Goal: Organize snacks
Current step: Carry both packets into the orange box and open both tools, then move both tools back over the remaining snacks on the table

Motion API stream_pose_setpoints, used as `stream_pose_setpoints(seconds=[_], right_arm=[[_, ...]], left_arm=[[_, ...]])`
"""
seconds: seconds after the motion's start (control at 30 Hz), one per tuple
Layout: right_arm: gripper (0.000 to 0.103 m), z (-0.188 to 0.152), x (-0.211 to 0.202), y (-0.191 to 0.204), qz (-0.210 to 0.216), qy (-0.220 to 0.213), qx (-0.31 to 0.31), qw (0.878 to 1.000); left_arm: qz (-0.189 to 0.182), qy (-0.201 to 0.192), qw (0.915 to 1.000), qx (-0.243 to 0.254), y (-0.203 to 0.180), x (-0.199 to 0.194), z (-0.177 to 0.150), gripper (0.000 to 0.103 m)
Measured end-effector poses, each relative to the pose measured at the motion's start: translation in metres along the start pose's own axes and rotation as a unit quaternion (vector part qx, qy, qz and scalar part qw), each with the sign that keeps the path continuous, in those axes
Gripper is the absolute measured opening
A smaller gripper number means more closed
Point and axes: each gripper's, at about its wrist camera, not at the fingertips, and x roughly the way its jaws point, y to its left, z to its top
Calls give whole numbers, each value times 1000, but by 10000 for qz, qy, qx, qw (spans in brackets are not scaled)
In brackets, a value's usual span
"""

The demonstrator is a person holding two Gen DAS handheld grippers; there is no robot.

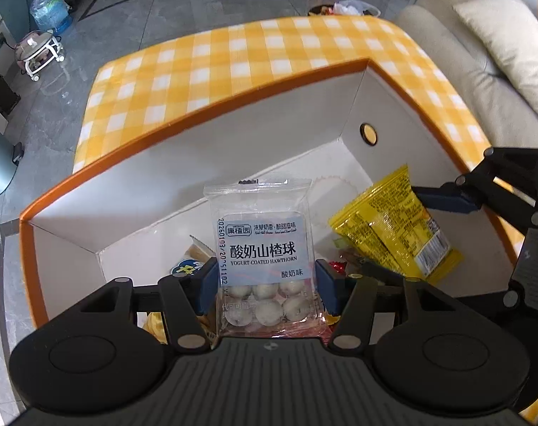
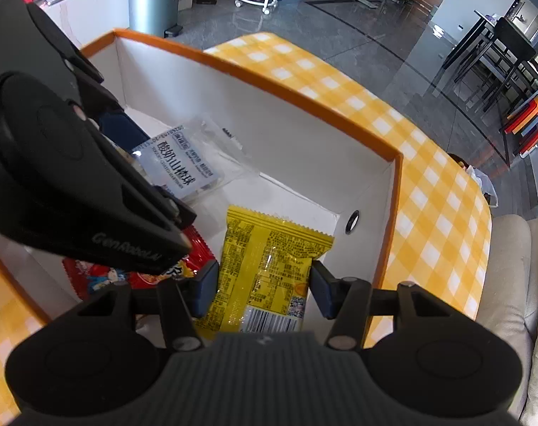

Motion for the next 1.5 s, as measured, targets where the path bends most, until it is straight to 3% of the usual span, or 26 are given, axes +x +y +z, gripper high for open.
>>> stream_pose_setpoints(seconds=[0.53,0.63,0.87,1.1,1.5], right_arm=[[54,-5,5,9,-77,25,-101,9999],[63,-5,1,9,-102,13,-29,9999],[71,-6,-12,9,-76,20,144,9999],[74,-14,-36,11,-140,-222,262,9993],[74,-51,-100,25,-451,-941,1058,9889]], left_arm=[[205,-101,9996,189,-8,-2,-5,72],[211,-184,9995,160,-6,-7,-6,72],[261,-437,9986,150,-3,-29,-13,75],[428,-892,9950,108,-7,-59,-30,75],[572,-1792,9816,321,-26,-118,-77,76]])
